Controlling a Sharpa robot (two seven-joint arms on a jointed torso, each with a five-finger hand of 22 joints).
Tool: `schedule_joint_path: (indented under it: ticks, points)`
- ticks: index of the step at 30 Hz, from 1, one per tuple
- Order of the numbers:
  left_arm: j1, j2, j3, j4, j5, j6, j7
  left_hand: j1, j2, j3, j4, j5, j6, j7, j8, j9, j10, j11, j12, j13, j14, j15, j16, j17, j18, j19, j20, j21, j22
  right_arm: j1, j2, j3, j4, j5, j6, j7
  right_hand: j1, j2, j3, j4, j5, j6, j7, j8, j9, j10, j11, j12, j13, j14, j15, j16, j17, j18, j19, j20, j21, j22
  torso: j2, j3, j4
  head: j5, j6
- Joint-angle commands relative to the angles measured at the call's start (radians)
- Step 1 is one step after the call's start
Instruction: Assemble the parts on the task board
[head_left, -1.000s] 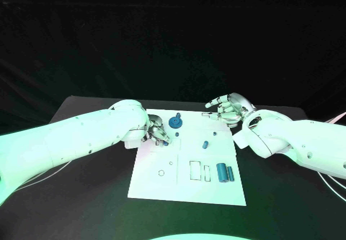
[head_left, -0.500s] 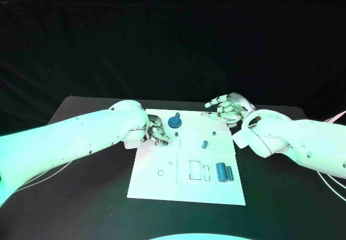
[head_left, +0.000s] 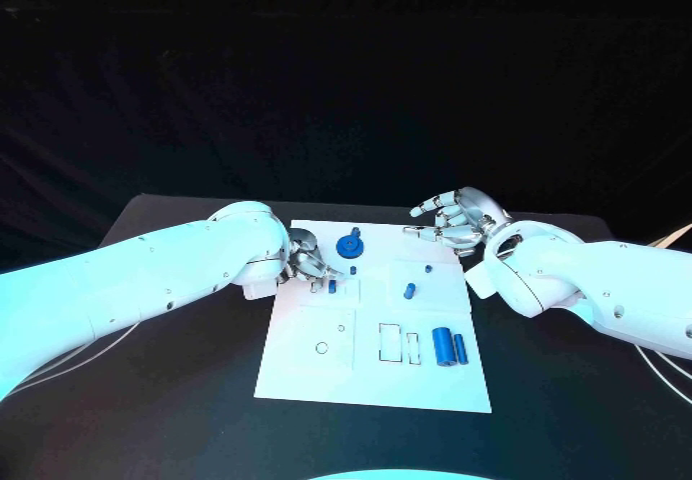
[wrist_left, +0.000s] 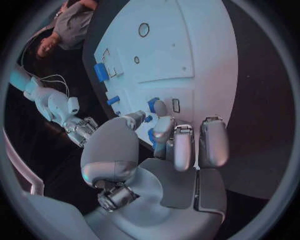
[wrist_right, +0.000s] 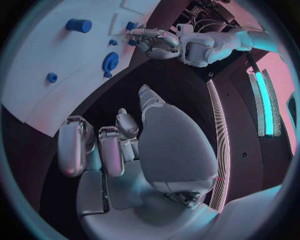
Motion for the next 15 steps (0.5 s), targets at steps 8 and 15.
schedule_joint_path:
  ticks: [8,15]
  points:
    - [0.002,-0.036,0.048,0.016,0.051,-0.055,0.007,0.033,-0.019,-0.067,-0.003,-0.014,-0.054,0.015,-0.019,0.024,-0.057,0.005,-0.087,-0.091,0.118,0.001,0.018,0.279,-0.01,-0.013,0.001,-0.022,-0.051,-0.001,-0.001,0.0,-0.003,0.0,0.001,0.005,-0.026,0.015,0.012,0.003,0.004,-0.006,-0.001,0.019,0.01,-0.017,-0.003,0.002,-0.006,0.061,-0.011,-0.012,0.135,0.024,-0.012,-0.002,-0.016,0.108,0.0,0.0001,0.0002,0.0,0.012]
    - [0.017,-0.05,0.073,-0.021,0.061,-0.055,0.017,0.122,-0.002,-0.094,-0.003,-0.006,-0.157,0.066,-0.104,-0.011,-0.143,0.049,-0.133,-0.167,0.1,0.037,-0.008,0.234,0.006,-0.066,0.035,-0.064,-0.132,-0.001,-0.003,0.0,-0.006,0.0,0.0,0.005,-0.027,0.014,0.012,0.003,0.004,-0.007,0.0,0.02,0.01,-0.017,-0.003,0.002,-0.007,0.061,-0.011,-0.012,0.135,0.024,-0.012,-0.002,-0.016,0.108,0.0,0.0001,0.0005,0.001,0.017]
